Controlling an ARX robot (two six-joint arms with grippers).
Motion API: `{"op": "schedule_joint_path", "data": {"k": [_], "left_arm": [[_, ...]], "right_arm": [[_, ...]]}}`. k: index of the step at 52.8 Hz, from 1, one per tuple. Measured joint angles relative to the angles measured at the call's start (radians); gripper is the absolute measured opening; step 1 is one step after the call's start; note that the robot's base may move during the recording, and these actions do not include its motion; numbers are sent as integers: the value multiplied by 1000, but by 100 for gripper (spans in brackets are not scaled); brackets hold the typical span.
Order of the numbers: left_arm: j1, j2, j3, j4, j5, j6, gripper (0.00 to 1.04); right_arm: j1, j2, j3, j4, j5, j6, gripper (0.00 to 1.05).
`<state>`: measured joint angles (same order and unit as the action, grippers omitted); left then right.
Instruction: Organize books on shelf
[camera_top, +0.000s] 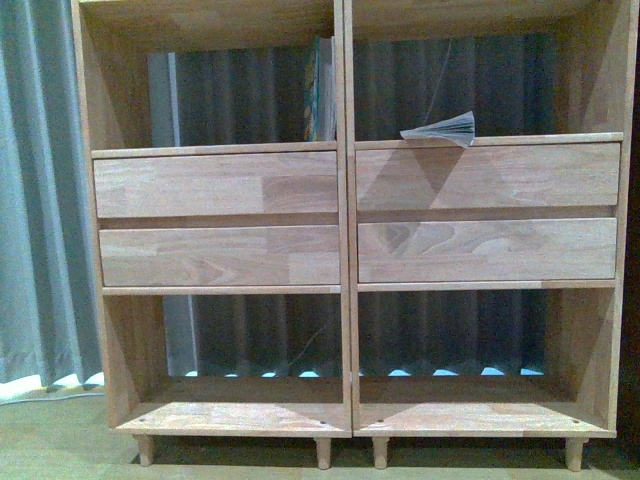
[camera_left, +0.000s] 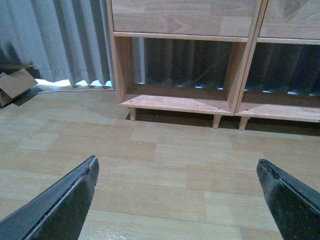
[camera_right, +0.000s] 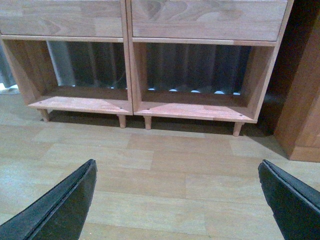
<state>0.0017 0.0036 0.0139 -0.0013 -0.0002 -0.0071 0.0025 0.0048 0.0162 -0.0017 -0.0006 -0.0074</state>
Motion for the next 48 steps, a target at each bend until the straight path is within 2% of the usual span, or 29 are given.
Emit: {"op": "schedule_joint_path", "data": {"k": [48], "left_arm": [[0, 0, 0, 0, 0, 0, 97]], "right_arm": [[0, 0, 0, 0, 0, 0, 98]]}}
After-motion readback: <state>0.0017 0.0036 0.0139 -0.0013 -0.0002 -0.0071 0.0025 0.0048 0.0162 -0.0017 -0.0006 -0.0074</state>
